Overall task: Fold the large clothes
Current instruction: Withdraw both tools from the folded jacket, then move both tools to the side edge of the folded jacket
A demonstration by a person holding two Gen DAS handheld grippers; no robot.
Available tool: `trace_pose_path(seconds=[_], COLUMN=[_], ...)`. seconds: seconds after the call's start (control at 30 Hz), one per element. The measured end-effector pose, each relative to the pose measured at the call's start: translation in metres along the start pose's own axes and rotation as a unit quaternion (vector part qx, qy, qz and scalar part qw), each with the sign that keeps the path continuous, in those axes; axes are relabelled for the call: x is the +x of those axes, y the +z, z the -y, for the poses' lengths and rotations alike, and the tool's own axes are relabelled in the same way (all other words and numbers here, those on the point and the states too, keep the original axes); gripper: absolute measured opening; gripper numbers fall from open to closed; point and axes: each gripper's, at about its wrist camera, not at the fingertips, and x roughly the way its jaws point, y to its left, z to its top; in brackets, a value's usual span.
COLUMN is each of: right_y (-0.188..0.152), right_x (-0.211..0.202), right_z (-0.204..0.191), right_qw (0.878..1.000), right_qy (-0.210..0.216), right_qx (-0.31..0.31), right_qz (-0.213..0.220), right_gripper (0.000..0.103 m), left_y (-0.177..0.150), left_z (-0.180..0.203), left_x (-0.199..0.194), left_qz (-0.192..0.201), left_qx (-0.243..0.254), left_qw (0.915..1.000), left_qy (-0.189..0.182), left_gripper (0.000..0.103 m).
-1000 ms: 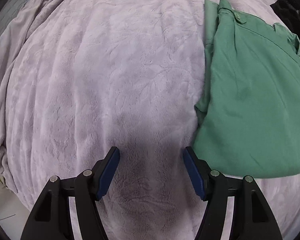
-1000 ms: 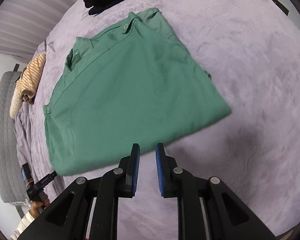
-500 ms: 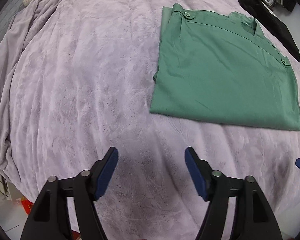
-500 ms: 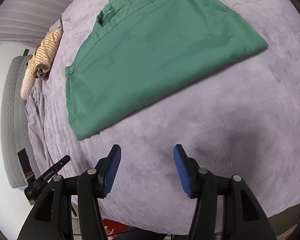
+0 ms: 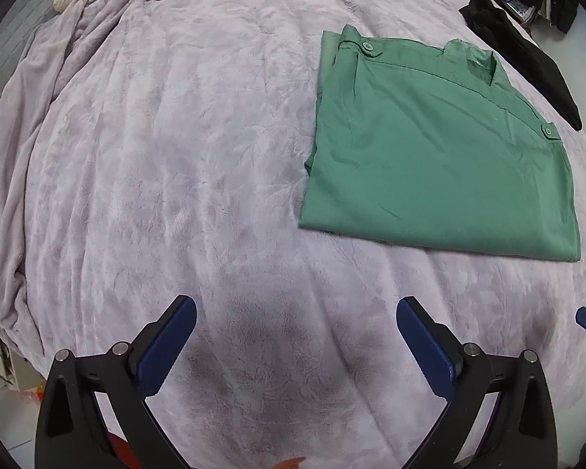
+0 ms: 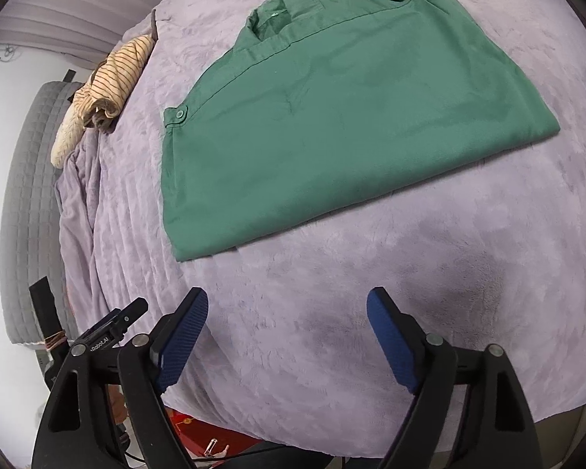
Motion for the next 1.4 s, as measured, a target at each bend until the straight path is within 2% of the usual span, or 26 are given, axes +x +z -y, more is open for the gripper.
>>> trace_pose_path(seconds=[0.03,0.07,0.23,0.47,0.63,1.4], right_y=[0.000,0.000,-0.001,-0.006,-0.011,-0.016], right_x=[-0.001,-0.001,0.002,0.023,0.036,0.079], right_z=[-0.003,-0.006,-0.012,-0.007,-0.004,-0.002], right_qw=[1.000,1.000,1.000,0.999,0.997,0.990], right_qy=[-0.003,-0.006,-0.010,0.001,0.006,0.040], right_qx=[-0.005,-0.009,-0.017,0.009,0.029,0.082], right_qz=[0.003,0.006,0.004,-0.048,-0.067,-0.104], right_gripper=[0.100,0.103,0.103,0.103,0.103,0.103], left_y=[0.001,0.002,0.004,0.006,0.008,0.012], left_z=[-0.001,-0.002,-0.002,0.003,0.005,-0.002], left_x=[0.003,0.005,0.008,0.012,0.016,0.041], left_qz=[-0.004,-0.007,-0.015,-0.021,-0.026,-0.047], left_qx=[-0.003,-0.004,0.002,0.011,0.016,0.029], left_qw=[1.0000,1.0000,0.9998,0.9995,0.9993,0.9982], left_qy=[-0.002,0.000,-0.014,-0.020,-0.022,-0.023], left_gripper=[0.103,0.103,0.103,0.103,0.103,0.103])
